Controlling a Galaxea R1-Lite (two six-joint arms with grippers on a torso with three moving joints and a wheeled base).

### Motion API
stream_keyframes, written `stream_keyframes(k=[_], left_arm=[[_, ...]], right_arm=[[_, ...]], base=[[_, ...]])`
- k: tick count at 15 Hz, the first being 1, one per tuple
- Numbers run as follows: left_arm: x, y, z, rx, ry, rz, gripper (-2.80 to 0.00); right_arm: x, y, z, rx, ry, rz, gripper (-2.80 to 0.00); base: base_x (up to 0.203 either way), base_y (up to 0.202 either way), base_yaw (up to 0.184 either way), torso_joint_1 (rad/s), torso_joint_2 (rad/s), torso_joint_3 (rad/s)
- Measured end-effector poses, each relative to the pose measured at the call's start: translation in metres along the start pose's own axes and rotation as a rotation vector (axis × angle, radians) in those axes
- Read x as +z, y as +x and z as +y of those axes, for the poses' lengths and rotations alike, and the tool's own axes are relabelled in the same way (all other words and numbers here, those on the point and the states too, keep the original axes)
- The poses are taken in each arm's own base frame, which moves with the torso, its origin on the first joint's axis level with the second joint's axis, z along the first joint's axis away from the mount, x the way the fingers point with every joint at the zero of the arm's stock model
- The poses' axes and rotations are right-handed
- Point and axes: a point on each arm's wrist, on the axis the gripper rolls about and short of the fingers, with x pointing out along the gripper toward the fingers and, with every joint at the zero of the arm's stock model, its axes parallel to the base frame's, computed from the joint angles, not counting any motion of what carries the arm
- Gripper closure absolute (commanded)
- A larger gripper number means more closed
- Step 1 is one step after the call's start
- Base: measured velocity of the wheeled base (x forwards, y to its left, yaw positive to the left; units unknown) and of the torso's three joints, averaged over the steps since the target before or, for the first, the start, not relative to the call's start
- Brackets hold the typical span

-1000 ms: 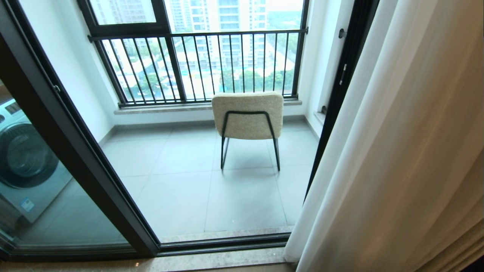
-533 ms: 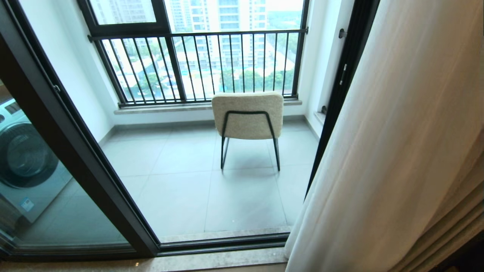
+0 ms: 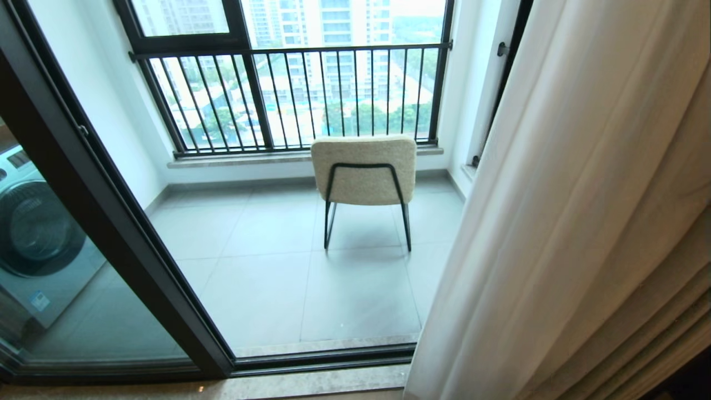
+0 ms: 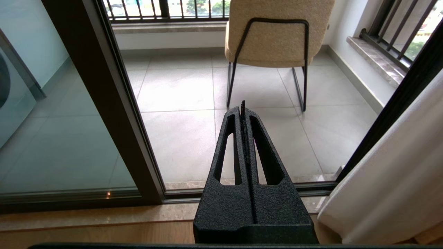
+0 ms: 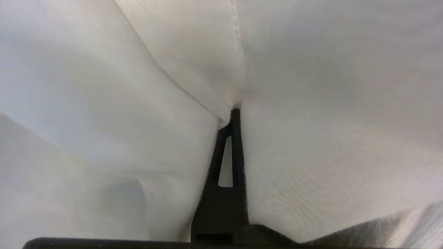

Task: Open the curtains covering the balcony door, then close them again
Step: Pull the inner curtains open on both sides

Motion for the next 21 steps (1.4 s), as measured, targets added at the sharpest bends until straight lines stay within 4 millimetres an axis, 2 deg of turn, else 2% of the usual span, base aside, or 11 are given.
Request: stream_keyframes(k=[6, 10, 15, 21], left_arm=[[0.0, 0.0, 0.0, 0.0, 0.0, 0.0, 0.0], [0.0, 0.0, 0.0, 0.0, 0.0, 0.0, 0.0], [0.0, 0.0, 0.0, 0.0, 0.0, 0.0, 0.0], [0.0, 0.0, 0.0, 0.0, 0.0, 0.0, 0.0]], right_arm=[[0.011, -0.042, 0.029, 0.142, 0.039, 0.015, 0.0], [0.022, -0.059, 0.046, 0.229, 0.074, -0.001, 0.0], [0.026, -0.068, 0.064, 0.305, 0.112, -0.014, 0.0], [0.022, -0.068, 0.08, 0.35, 0.119, 0.0, 0.0]], base=[[0.0, 0.0, 0.0, 0.0, 0.0, 0.0], [0.0, 0.0, 0.0, 0.0, 0.0, 0.0], [0.0, 0.0, 0.0, 0.0, 0.0, 0.0], [0.0, 0.0, 0.0, 0.0, 0.0, 0.0]])
